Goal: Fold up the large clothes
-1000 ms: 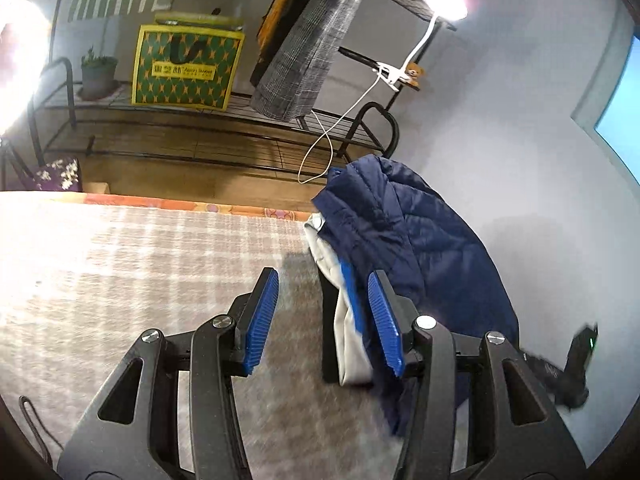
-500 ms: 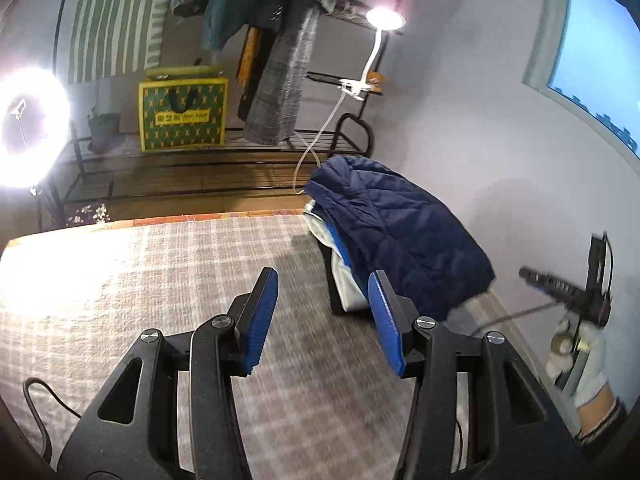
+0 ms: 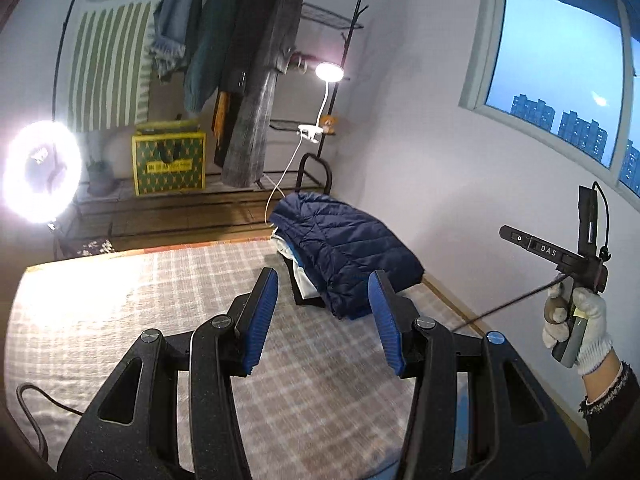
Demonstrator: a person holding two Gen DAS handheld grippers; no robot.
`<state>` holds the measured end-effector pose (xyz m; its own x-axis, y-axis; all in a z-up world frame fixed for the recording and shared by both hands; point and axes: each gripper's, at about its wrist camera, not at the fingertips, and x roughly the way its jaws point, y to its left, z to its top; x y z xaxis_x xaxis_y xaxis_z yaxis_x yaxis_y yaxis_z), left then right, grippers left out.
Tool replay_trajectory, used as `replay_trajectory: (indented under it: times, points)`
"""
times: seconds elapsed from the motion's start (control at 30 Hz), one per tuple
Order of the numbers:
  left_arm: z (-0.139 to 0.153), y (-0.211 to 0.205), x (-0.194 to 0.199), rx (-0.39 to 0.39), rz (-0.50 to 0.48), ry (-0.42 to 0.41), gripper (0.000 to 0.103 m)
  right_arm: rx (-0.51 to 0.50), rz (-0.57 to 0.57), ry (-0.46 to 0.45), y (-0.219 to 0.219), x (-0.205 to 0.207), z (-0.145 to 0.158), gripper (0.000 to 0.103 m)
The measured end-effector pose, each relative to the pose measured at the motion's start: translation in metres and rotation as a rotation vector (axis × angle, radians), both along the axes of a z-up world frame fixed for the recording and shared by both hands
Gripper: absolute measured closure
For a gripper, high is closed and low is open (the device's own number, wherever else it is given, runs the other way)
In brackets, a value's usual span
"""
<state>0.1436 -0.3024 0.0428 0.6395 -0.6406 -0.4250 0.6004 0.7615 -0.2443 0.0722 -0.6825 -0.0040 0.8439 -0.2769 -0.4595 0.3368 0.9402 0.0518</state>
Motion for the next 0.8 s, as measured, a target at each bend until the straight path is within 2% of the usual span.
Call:
replay_trajectory:
  times: [0.13, 0.23, 0.37, 0.47, 0.53, 0.6, 0.63, 0.77, 0.8]
  points:
    - [0.022, 0.024, -0.039, -0.012, 0.003, -0.03, 0.054, -0.063, 0.018, -0.028, 0.037, -0.034, 0.026, 0.045]
    - [0.036, 0.042, -0.065, -0.03, 0.009, -0.052, 0.044, -0.098, 0.029, -0.057, 0.061, -0.06, 0.043, 0.04]
    - [0.05, 0.062, -0.097, -0.047, 0.007, -0.074, 0.043, -0.118, 0.057, -0.079, 0.087, -0.09, 0.061, 0.037]
    - [0.057, 0.074, -0.122, -0.047, 0.005, -0.098, 0.028, -0.122, 0.08, -0.102, 0.106, -0.111, 0.072, 0.031]
    - [0.057, 0.079, -0.132, -0.05, 0.005, -0.106, 0.015, -0.13, 0.104, -0.12, 0.118, -0.121, 0.074, 0.025]
    - [0.054, 0.084, -0.142, -0.044, 0.005, -0.11, 0.008, -0.147, 0.113, -0.122, 0.128, -0.127, 0.071, 0.016]
    - [0.051, 0.085, -0.144, -0.04, 0.008, -0.109, 0.004, -0.152, 0.119, -0.12, 0.133, -0.129, 0.068, 0.015]
    - [0.027, 0.082, -0.151, -0.002, 0.018, -0.113, 0.001, -0.154, 0.124, -0.117, 0.148, -0.13, 0.048, 0.0]
    - [0.02, 0.079, -0.15, 0.017, 0.023, -0.115, 0.001, -0.159, 0.122, -0.119, 0.15, -0.131, 0.043, 0.0]
